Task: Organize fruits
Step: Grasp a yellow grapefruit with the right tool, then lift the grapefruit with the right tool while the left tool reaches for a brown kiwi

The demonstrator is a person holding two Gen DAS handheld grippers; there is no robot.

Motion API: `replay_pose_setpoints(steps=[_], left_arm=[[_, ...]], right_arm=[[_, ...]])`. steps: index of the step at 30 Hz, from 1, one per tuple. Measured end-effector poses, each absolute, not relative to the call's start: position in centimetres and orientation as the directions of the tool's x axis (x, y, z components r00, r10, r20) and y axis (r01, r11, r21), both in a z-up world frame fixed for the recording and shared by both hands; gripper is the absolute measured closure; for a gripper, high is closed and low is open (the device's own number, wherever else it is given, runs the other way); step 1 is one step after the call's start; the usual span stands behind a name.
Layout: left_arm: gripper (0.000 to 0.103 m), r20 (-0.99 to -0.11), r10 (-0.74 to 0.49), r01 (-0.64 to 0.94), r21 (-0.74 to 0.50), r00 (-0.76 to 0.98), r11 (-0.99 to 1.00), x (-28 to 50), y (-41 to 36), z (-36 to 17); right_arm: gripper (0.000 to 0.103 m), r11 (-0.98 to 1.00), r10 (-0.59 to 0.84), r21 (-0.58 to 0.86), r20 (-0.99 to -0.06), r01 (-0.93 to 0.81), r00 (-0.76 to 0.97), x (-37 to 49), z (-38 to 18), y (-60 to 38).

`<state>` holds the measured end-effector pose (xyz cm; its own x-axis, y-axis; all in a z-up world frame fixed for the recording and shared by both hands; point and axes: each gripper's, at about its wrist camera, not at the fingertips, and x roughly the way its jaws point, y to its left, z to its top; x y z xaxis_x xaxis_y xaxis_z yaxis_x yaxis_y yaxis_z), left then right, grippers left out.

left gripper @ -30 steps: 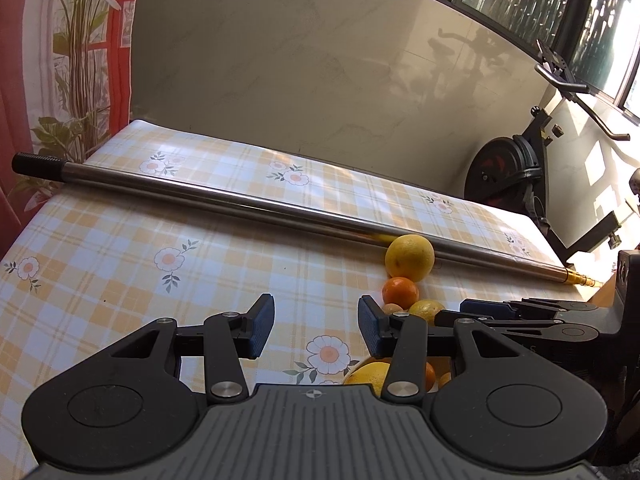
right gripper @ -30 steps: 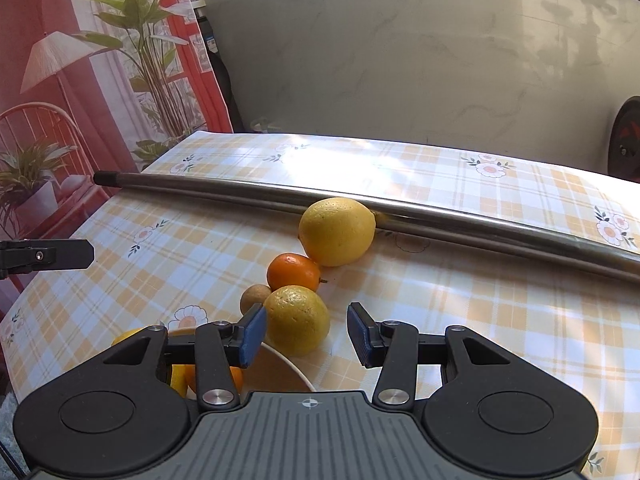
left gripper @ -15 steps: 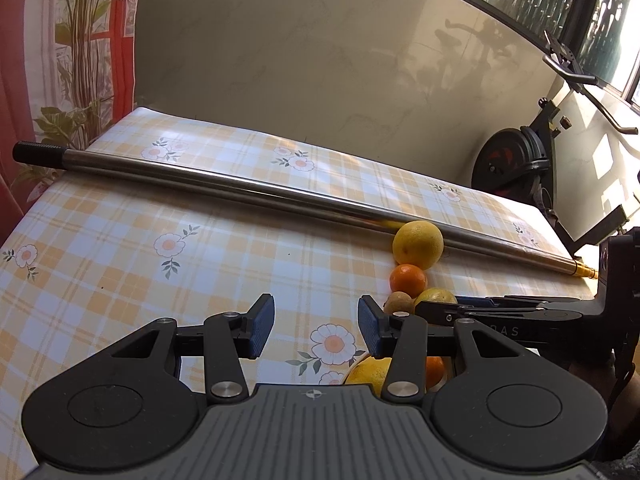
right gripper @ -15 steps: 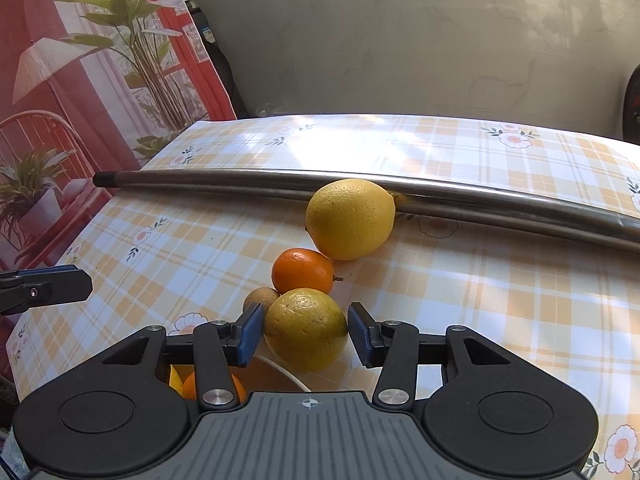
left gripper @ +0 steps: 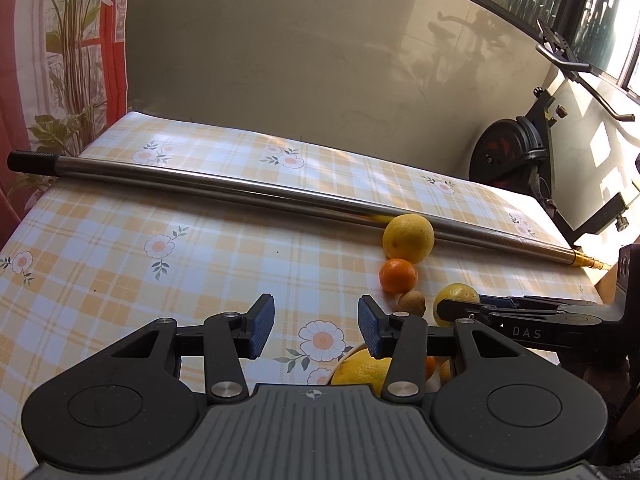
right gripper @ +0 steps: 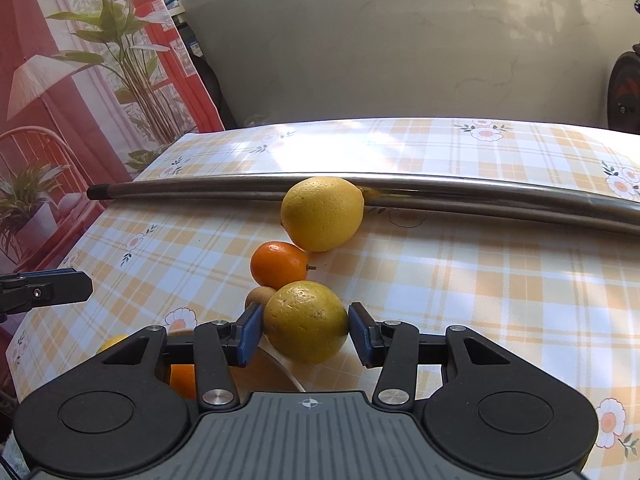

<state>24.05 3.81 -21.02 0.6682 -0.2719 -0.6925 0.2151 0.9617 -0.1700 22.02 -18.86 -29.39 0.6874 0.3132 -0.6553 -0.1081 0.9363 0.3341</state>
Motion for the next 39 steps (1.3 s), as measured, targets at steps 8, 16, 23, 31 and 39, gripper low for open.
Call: replay_pose_setpoints(steps=[8,16,23,31,39], left_arm=[[0.054,-0.696,-0.298,0.256,-0.167,0.653,0.952,24.3,2.1,-21.0],[0.054,-0.701,-0.313,0.280,-0.166,0.641,0.945,24.8,0.2,-21.0],[0.054,-0.714,-0.311,0.283,-0.163,0.627,0.945,25.1,-0.8,-21.3],[0.054,-0.733,-0.321,0.281,-0.183,0.600,0.942,26.0,-2.2,-21.7],[0.054,-0.753,-0.356,0.275,-0.238,0.553,0.932,27.7,-3.7,-22.3]], right_arm=[[0.060,0.944,0.260,0.327,-0.635,-0.053,0.727,19.6,-29.3,-21.2],[0.060,0.965,0.194,0.258,-0.606,-0.040,0.772,17.8,-30.0,-22.5],[0.060,0.964,0.215,0.249,-0.526,-0.093,0.823,16.1,-30.8,-23.9],[0.060,0.965,0.213,0.246,-0.516,-0.095,0.830,15.6,-31.3,-24.1],[0.060,0.964,0.216,0.249,-0.535,-0.092,0.817,15.5,-31.2,-23.8]])
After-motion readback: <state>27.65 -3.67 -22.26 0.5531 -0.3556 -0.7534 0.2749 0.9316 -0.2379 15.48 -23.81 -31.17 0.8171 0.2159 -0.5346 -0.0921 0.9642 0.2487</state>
